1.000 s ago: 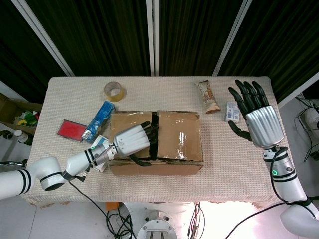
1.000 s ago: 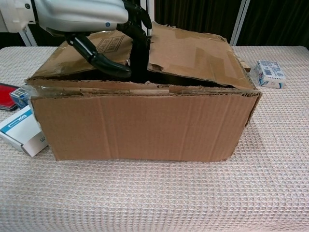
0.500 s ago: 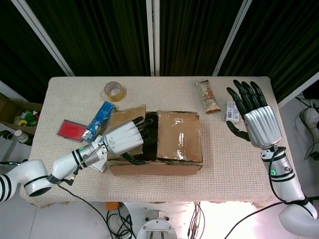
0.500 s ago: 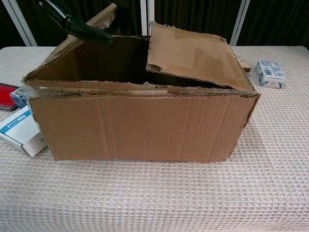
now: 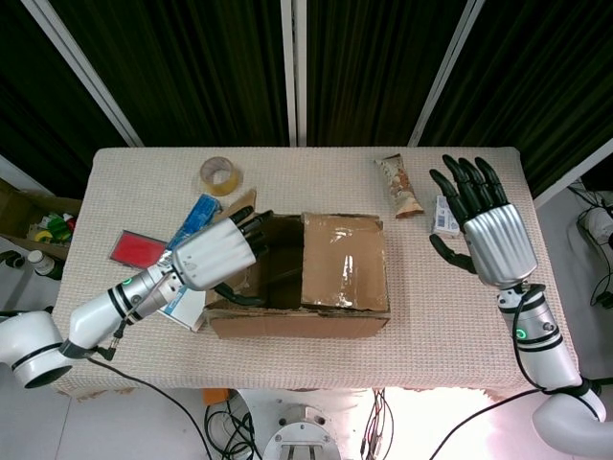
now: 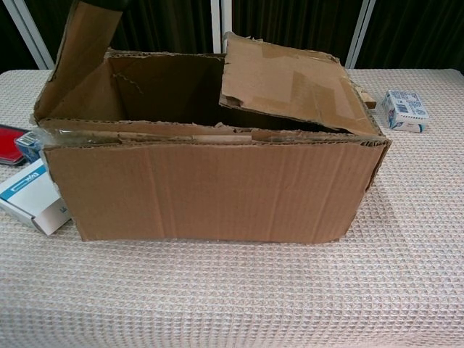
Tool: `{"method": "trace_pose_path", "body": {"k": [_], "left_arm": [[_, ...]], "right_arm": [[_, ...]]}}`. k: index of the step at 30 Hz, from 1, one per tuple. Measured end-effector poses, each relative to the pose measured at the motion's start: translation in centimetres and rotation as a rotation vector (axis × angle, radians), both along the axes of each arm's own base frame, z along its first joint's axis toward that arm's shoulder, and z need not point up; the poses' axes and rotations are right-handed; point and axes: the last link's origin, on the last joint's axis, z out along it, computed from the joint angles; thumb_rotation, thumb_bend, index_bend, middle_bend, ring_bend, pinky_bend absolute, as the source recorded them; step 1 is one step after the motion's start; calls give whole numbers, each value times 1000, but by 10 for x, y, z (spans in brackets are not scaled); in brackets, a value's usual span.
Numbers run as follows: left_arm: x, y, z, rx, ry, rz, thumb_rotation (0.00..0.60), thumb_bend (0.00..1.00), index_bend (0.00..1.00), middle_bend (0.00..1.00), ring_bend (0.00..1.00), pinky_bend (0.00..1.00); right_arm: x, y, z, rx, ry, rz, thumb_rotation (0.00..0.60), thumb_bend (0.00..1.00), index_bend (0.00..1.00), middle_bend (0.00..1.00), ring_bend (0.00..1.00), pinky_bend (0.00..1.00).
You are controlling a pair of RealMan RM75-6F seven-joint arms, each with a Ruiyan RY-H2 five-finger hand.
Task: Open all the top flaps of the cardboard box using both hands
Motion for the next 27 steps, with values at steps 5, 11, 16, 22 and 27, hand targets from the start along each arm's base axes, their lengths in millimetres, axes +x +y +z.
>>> {"method": "trace_pose_path", "body": {"k": [5, 11, 16, 22, 27], "left_arm": [[-6, 0, 10, 21, 7, 25, 0, 145, 455, 445, 120, 270], [-17, 1, 25, 30, -8, 88, 0, 141, 456, 450, 120, 269], [-25, 0, 35, 26, -34, 140, 0, 126, 456, 450, 120, 268], [-36, -1, 46, 13, -79, 216, 0, 117, 456, 450, 120, 271], [-49, -1, 58, 3, -133, 293, 0, 116, 456, 450, 120, 276]], "right_arm": [[-1, -1, 0, 2, -1, -4, 600, 188, 0, 0, 0, 0], [0, -2, 0, -1, 4, -5, 600, 207, 0, 0, 0, 0], [0, -3, -2, 3, 2, -6, 600, 211, 0, 0, 0, 0], [1, -3, -3, 5, 3, -5, 600, 212, 0, 0, 0, 0], [1, -3, -4, 12, 7, -7, 600, 211, 0, 0, 0, 0]]}}
